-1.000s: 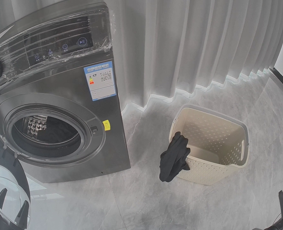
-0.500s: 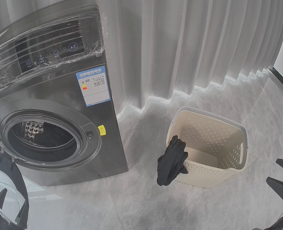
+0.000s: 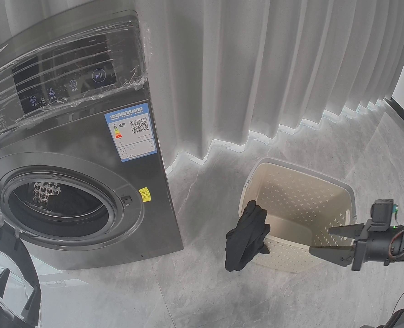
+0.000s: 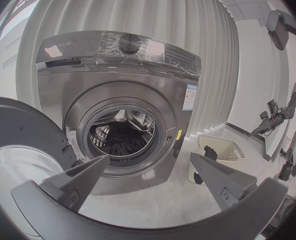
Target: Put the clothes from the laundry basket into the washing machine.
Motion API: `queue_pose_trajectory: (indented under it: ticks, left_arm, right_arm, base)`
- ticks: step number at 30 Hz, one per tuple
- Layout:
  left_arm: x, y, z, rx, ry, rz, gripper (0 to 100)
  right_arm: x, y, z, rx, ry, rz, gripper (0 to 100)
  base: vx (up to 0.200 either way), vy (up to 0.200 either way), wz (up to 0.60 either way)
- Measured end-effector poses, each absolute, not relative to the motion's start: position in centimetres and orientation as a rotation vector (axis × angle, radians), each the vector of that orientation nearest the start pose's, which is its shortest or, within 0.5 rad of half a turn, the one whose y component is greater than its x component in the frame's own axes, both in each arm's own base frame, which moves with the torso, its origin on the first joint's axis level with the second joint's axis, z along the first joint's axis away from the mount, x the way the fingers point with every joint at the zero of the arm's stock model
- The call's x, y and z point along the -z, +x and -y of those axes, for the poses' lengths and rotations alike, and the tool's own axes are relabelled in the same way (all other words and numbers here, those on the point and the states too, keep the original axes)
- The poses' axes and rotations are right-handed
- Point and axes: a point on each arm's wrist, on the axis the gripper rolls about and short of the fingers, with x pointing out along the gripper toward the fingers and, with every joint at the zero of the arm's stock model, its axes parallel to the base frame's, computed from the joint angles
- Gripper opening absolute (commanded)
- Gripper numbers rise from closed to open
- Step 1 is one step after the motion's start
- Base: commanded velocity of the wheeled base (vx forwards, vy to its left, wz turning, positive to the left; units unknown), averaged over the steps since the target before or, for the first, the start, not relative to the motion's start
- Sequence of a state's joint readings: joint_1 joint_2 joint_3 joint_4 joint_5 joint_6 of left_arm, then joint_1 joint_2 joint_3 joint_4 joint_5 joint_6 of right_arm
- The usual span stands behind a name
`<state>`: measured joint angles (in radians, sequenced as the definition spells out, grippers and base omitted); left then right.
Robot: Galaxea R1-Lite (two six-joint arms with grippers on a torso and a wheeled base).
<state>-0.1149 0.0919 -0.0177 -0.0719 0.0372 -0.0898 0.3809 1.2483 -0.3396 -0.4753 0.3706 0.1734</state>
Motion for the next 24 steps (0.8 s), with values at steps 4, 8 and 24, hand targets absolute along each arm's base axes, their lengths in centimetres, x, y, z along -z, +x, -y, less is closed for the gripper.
queue_pose_trajectory:
  ticks: [4, 8, 24]
  left_arm:
    - [-9.0, -1.6, -0.3, 0.077, -0.09, -0.006, 100]
    - [-9.0, -1.6, -0.3, 0.077, -0.09, -0.006, 100]
    - [-9.0, -1.6, -0.3, 0.08, -0.098, -0.007, 100]
  right_arm:
    - [-13.9, 16.4, -8.7, -0.702, 0.182, -0.561, 100]
    - [-12.6, 17.4, -9.9, -0.682, 0.184, -0.606, 100]
    - [-9.6, 19.5, -12.1, -0.648, 0.198, -0.682, 100]
  base:
    - [0.0, -0.2, 0.0]
    - [0.0, -0.2, 0.0]
    - [0.113, -0.013, 0.0]
